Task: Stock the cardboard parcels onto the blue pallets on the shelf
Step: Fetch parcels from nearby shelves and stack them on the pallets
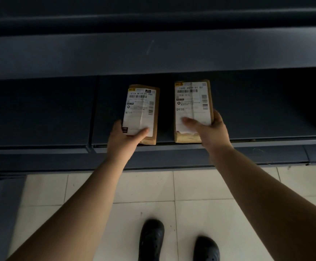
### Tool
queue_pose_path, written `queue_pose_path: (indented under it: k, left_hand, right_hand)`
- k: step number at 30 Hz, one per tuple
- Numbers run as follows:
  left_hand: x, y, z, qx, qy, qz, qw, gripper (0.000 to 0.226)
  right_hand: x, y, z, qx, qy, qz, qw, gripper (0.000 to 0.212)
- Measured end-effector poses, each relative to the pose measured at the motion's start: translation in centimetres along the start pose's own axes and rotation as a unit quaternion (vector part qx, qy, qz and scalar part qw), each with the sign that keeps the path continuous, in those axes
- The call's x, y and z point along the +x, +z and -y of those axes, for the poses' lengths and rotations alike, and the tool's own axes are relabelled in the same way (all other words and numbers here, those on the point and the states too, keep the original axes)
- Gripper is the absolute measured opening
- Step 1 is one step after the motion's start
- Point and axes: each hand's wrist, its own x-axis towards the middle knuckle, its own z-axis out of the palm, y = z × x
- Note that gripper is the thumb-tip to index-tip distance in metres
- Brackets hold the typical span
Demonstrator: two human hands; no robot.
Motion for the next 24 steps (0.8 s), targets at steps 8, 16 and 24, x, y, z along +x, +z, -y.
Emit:
queue_pose_path:
  k: [8, 16, 24]
  left_hand:
    - [-2.6, 0.8, 0.5, -0.126, -0.072, 0.054, 0.988, 0.067]
    - [-7.1, -3.3, 1.4, -0.207, -0.069, 0.073, 0.973, 0.068]
    - [-18.4, -8.7, -0.5, -0.22, -0.097, 0.007, 0.971, 0.082]
  right_hand:
    - [-1.8, 0.5, -0.7, 0.037, 0.033, 0.053, 0.997, 0.06]
    - [-6.4, -0.4, -0.9, 0.055, 0.08, 0.169, 0.981, 0.053]
    - [-15.4, -1.6, 1.6, 0.044, 0.068, 0.224, 0.971, 0.074]
